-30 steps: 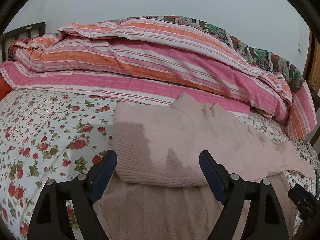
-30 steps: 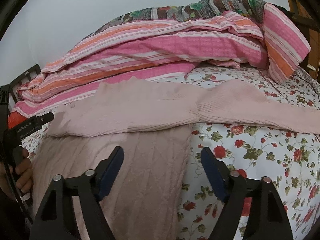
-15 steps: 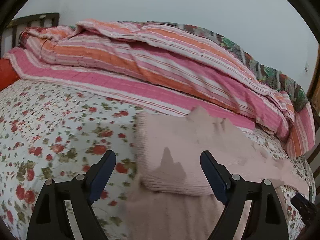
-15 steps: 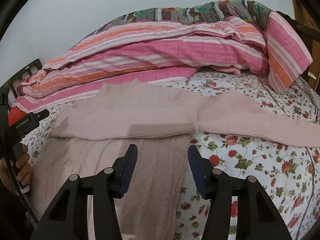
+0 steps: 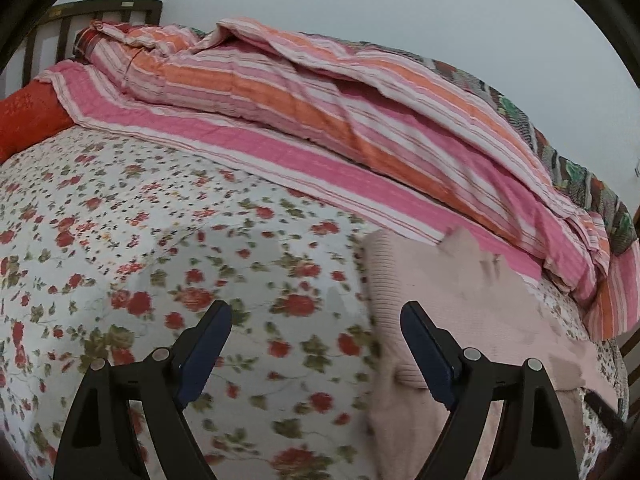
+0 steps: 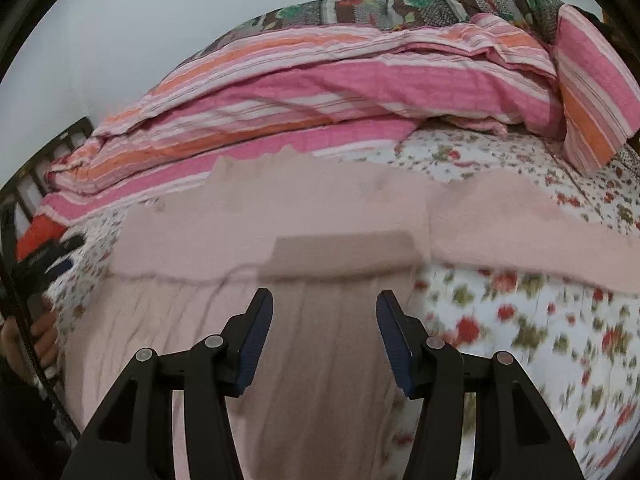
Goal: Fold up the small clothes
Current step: 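Move the right tool to the other sleeve and grasp its cuff, then lift the sleeve with the right tool, fold it across the body, release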
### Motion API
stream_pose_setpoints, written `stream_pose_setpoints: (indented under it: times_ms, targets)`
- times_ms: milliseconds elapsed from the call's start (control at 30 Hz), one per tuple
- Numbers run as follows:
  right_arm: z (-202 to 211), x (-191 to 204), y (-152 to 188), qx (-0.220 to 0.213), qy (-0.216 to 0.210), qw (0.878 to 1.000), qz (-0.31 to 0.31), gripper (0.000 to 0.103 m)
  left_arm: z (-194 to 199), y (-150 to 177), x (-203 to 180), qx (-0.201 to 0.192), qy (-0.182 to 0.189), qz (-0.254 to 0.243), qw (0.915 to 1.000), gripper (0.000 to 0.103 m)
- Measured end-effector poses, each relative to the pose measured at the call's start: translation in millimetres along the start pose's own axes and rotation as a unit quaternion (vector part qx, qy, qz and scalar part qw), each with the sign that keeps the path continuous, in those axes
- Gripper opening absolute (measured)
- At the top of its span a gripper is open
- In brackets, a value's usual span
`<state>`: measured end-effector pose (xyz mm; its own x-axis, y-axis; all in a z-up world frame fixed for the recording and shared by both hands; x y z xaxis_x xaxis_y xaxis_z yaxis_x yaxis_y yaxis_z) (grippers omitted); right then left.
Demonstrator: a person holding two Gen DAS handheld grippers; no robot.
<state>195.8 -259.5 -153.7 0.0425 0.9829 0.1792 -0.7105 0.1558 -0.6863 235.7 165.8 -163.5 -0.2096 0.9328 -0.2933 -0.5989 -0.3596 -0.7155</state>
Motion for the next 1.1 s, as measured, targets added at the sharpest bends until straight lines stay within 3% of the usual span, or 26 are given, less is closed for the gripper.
stream_pose_setpoints:
  times_ms: [167, 233, 267, 333, 367, 500, 600, 733, 800, 867, 933, 967, 1000, 1100]
  targets:
    - [-25.0, -27.9, -22.2, 0.015, 0.018, 0.999, -0.045, 0.053, -3.2, -0.8, 4.6, 0.0, -0.005, -0.01, 0.9999, 0.086]
    - [-40.7, -27.4, -26.7, 0.038, 0.037, 0.998, -0.033, 0.041, -6.1, -1.2, 2.2, 0.001, -0.005, -0.013, 0.9999, 0.085]
    - [-44.9, -25.7, -27.1, 0.042, 0.048, 0.998, -0.023, 0.022, -8.8, -1.2, -0.5, 0.003, -0.004, -0.014, 0.9999, 0.085]
    - [-43.4, -18.9, -29.8, 0.022, 0.045, 0.999, 0.009, 0.013, -12.3, -0.8, -6.7, 0.005, -0.002, -0.02, 0.9998, 0.085]
    - [-39.1, -15.2, -33.5, 0.008, 0.033, 0.999, 0.022, 0.003, -13.3, -0.6, -9.9, 0.005, 0.0, -0.023, 0.9997, 0.085]
    - [-11.5, -12.9, -60.5, -0.069, 0.014, 0.997, 0.037, 0.003, -13.3, 1.7, -31.8, 0.0, 0.035, -0.045, 0.9984, 0.085]
    - [-22.9, -20.4, -64.9, -0.041, 0.015, 0.999, 0.022, 0.003, -13.9, 5.0, -52.3, 0.0, 0.062, -0.067, 0.9958, 0.085]
    - [-49.4, -24.4, -44.1, 0.006, 0.041, 0.999, 0.035, 0.003, -13.9, 12.4, -83.4, 0.01, 0.089, -0.117, 0.9892, 0.085]
    - [-53.6, -27.2, -39.3, 0.027, 0.037, 0.998, 0.036, 0.005, -17.2, 18.3, -97.1, 0.017, 0.092, -0.149, 0.9845, 0.086]
    - [-42.7, -32.6, -39.8, 0.016, 0.031, 0.999, 0.036, 0.01, -28.3, 24.6, -106.1, 0.037, 0.067, -0.172, 0.9821, 0.086]
    - [-28.9, -39.3, -42.5, 0.002, 0.037, 0.999, 0.033, 0.027, -45.4, 31.9, -109.9, 0.073, 0.04, -0.184, 0.9793, 0.086]
    - [-22.3, -44.1, -44.6, -0.006, 0.038, 0.999, 0.029, 0.045, -52.9, 34.5, -109.9, 0.089, 0.024, -0.185, 0.9784, 0.086]
    - [-11.2, -51.8, -46.9, -0.015, 0.038, 0.999, 0.021, 0.056, -59.6, 36.0, -107.7, 0.104, 0.011, -0.18, 0.978, 0.086]
    - [11.0, -73.6, -49.8, -0.021, 0.048, 0.999, 0.002, 0.066, -61.5, 33.3, -99.4, 0.114, 0.027, -0.15, 0.9818, 0.087]
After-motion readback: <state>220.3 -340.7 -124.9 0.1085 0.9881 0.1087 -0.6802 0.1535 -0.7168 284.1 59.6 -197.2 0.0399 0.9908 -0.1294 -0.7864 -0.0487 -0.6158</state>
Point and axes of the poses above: each gripper's, at about its wrist camera, not at the fingertips, and z roughly against the way its jaws point, x to its left, y to its underside, the point moved 2 cm from there along -z, roughly the way its jaws point
